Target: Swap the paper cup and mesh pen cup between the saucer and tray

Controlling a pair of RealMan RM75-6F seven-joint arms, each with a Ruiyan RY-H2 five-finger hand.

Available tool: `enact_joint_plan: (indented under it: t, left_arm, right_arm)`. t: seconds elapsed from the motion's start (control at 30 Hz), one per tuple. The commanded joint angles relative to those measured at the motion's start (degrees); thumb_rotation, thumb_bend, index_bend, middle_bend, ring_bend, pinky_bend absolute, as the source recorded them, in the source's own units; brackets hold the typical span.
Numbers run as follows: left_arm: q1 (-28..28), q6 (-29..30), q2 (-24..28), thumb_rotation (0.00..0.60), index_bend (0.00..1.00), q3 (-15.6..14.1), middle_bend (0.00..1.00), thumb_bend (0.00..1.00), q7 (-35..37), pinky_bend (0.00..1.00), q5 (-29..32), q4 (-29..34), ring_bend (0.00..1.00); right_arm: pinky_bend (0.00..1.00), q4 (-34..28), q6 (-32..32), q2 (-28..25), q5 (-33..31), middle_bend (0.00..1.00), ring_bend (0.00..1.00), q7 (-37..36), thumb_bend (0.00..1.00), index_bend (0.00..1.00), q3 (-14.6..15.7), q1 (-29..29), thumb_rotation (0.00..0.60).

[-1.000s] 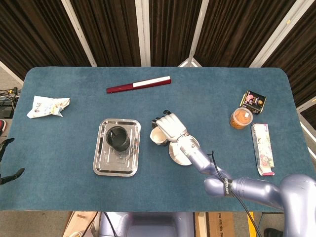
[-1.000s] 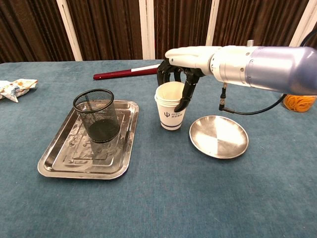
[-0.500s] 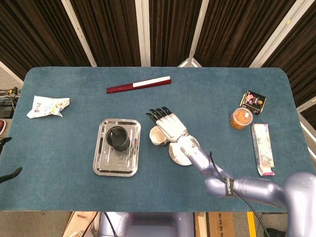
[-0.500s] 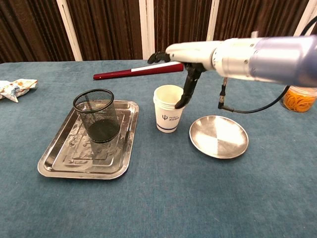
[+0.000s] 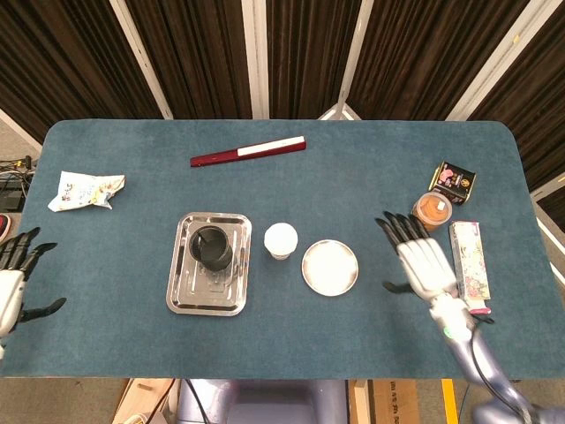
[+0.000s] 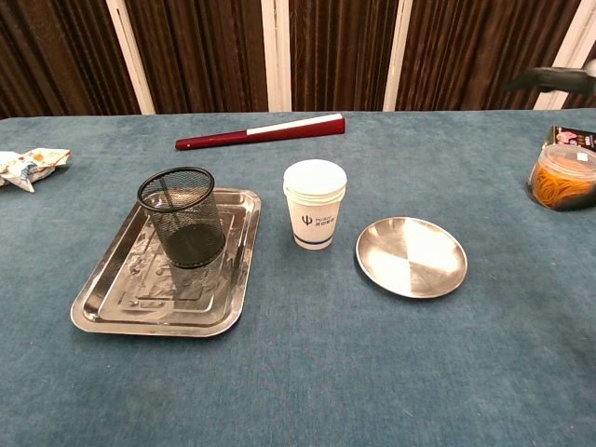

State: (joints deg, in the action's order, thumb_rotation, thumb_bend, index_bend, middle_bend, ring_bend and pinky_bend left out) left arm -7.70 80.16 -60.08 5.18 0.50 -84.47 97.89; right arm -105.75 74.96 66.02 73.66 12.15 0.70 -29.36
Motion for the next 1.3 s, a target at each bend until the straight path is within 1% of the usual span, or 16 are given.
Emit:
enact_joint_plan:
  t: [0.03,0.1,0.2,0.33,0.47,0.63,0.8,0.93,1.1,1.3]
  left_arm:
    - [-4.39,-5.18,2.16,0.6,0.18,1.64,0.0,0.15,-2.28,0.01,0.86,3.92,0.0]
    - [-6.68,-7.62,2.54,0.6,0.17,2.76,0.0,0.14,-3.11,0.01,1.39,5.83,0.0]
    - [-11.08,-12.82,2.14,0.6,0.15,4.8,0.0,0.14,-6.47,0.01,4.03,7.59,0.0]
    - [-17.03,-18.92,-0.68,0.6,0.14,7.24,0.0,0.13,-15.02,0.01,11.18,8.82,0.0]
    - [-21.31,-21.43,-5.0,0.6,0.14,8.18,0.0,0.11,-21.91,0.01,16.88,8.3,0.0]
    - [-25.62,-23.98,-9.91,0.6,0.14,8.18,0.0,0.11,-27.45,0.01,22.36,5.79,0.0]
    - [-29.05,-26.37,-15.55,0.6,0.14,7.87,0.0,0.1,-27.89,0.01,25.09,2.04,0.0]
    - [-31.12,-26.86,-19.26,0.6,0.14,7.53,0.0,0.09,-28.38,0.01,25.92,-1.15,0.0]
    - [-32.92,-26.42,-24.2,0.6,0.14,7.51,0.0,0.09,-26.6,0.01,24.44,-5.6,0.0]
    - [-34.35,-26.28,-28.51,0.6,0.14,7.57,0.0,0.09,-22.86,0.02,21.89,-9.96,0.0]
  right_arm:
    - [0.0,5.52,9.13,-1.48,9.66,0.0,0.0,-7.07,0.0,0.0,7.88,10.44,0.6]
    - [0.0,6.89,10.22,-1.49,10.39,0.0,0.0,-6.69,0.0,0.0,8.04,11.65,0.6]
    - [0.0,8.86,12.54,-1.19,10.81,0.0,0.0,-6.62,0.0,0.0,7.25,13.32,0.6]
    - [0.0,12.43,14.11,0.16,10.41,0.0,0.0,-7.83,0.0,0.0,5.94,15.28,0.6]
    - [0.0,14.93,13.04,0.75,9.68,0.0,0.0,-10.75,0.0,0.0,4.85,15.97,0.6]
    - [0.0,15.2,12.21,0.71,8.59,0.0,0.0,-11.44,0.0,0.0,3.66,16.69,0.6]
    - [0.0,14.88,11.3,0.59,7.33,0.0,0.0,-11.0,0.0,0.0,2.32,17.24,0.6]
    - [0.0,14.49,10.92,0.32,6.93,0.0,0.0,-10.81,0.0,0.0,1.52,17.76,0.6]
    - [0.0,14.29,10.49,0.17,6.81,0.0,0.0,-11.24,0.0,0.0,0.6,18.31,0.6]
    - [0.0,14.61,9.34,0.15,6.13,0.0,0.0,-12.85,0.0,0.0,-0.46,18.74,0.6]
